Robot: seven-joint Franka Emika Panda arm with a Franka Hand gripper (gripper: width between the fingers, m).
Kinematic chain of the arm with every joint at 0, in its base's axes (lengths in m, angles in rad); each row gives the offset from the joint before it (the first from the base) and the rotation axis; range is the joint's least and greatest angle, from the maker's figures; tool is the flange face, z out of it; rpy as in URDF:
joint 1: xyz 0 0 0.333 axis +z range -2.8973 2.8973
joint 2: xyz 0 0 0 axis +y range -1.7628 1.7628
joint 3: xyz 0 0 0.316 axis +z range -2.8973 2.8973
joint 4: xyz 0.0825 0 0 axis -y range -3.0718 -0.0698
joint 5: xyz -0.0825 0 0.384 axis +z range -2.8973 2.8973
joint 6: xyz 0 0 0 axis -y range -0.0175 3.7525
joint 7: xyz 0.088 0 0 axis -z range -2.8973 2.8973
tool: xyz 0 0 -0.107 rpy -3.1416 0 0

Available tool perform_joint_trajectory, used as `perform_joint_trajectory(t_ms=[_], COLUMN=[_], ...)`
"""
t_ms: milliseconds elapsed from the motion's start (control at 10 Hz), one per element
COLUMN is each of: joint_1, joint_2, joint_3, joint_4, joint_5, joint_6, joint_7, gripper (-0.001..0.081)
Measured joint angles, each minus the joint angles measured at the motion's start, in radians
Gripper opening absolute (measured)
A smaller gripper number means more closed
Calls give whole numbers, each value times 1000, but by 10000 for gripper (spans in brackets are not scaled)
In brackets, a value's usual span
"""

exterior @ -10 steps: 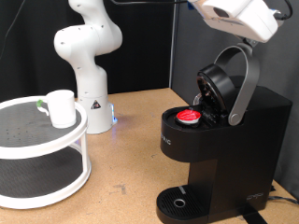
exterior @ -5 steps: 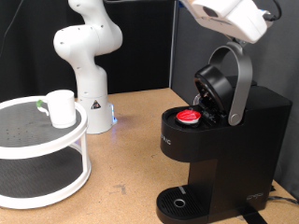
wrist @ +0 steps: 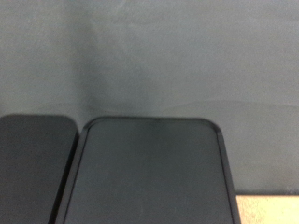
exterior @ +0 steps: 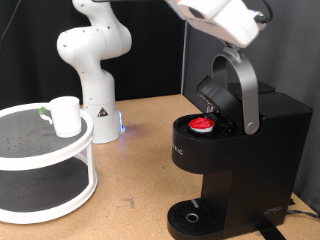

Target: Make a cup of coffee with the keurig machine

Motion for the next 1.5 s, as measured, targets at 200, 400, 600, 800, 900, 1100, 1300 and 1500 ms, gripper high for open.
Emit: perform_joint_trajectory(t_ms=[200, 400, 600, 800, 900, 1100, 1300, 1500], joint_1=[-22, -42, -57, -70, -75, -91, -99, -102], joint_2=[-13, -18, -18, -18, -17, -2, 25, 59], joint_3=[-21, -32, -33, -34, -34, -40, -47, -48], joint_4=[-19, -38, -53, -70, -79, -105, -136, -170], joint_5=[-32, -64, -98, -148, -175, -232, -257, -258], joint_6=[-20, -15, 9, 32, 41, 57, 96, 157], joint_7=[-26, -33, -33, -31, -30, -30, -32, -40], gripper=[1, 1, 1, 1, 1, 1, 1, 1])
